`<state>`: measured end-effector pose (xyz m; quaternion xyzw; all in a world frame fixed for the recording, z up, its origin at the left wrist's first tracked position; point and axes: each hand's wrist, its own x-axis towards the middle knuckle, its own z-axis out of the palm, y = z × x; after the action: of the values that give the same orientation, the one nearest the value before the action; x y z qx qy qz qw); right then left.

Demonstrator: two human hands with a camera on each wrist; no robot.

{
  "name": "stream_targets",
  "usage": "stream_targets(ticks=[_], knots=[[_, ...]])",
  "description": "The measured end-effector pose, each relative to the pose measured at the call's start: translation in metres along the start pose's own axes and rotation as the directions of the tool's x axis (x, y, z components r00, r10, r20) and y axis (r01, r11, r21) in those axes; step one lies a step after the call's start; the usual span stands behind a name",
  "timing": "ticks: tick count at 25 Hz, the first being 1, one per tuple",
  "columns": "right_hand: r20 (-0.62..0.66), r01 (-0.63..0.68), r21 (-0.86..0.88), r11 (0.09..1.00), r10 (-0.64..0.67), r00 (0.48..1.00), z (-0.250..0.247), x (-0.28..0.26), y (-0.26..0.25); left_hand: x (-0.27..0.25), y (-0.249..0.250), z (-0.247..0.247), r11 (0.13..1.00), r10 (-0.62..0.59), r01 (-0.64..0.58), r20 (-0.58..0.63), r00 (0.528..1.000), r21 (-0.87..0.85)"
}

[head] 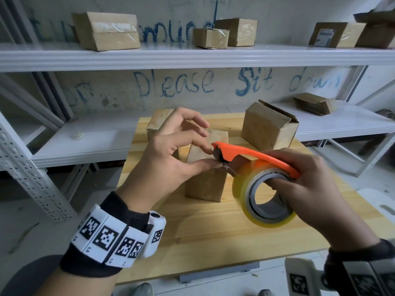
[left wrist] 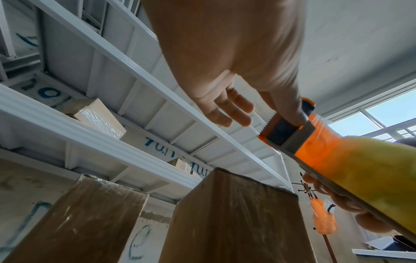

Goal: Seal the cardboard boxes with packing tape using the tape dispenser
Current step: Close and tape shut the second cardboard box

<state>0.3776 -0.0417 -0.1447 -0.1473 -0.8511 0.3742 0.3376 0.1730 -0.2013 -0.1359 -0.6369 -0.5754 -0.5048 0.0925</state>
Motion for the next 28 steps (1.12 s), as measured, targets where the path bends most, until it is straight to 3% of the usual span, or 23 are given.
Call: stream_targets(ticks=[4, 7, 10, 14, 19, 24, 28], knots=[[0.016, -0.025, 0.003, 1.000, 0.025, 1.000, -0.001, 0.000, 0.000, -0.001, 0.000, 0.000, 1.000, 0.005, -0.005, 0.013, 1.000, 0.001], [0.062, -0.023, -0.054, 0.998, 0.027, 0.998, -0.006, 0.000, 0.001, 0.000, -0.003, -0.007, 0.998, 0.054, -0.057, 0.100, 0.993, 0.031], [0.085, 0.021, -0.132, 0.991, -0.009, 0.996, -0.011, 0.001, 0.002, 0.002, -0.001, -0.009, 0.986, 0.124, -0.141, 0.186, 0.975, 0.084], [0.075, 0.092, -0.176, 0.980, -0.080, 0.994, -0.010, 0.000, 0.001, 0.001, -0.007, -0.017, 0.990, 0.130, -0.139, 0.203, 0.970, 0.028], [0.031, 0.153, -0.217, 0.964, -0.150, 0.988, -0.009, -0.002, 0.002, -0.002, -0.007, -0.023, 0.986, 0.128, -0.143, 0.169, 0.977, 0.081], [-0.048, 0.083, -0.311, 0.947, -0.103, 0.994, -0.027, -0.005, 0.017, -0.010, -0.011, -0.057, 0.993, 0.031, -0.037, 0.054, 0.998, 0.108], [-0.029, 0.096, -0.401, 0.911, -0.117, 0.993, -0.018, -0.007, 0.022, -0.015, -0.016, -0.057, 0.992, 0.008, -0.016, 0.066, 0.998, 0.125]])
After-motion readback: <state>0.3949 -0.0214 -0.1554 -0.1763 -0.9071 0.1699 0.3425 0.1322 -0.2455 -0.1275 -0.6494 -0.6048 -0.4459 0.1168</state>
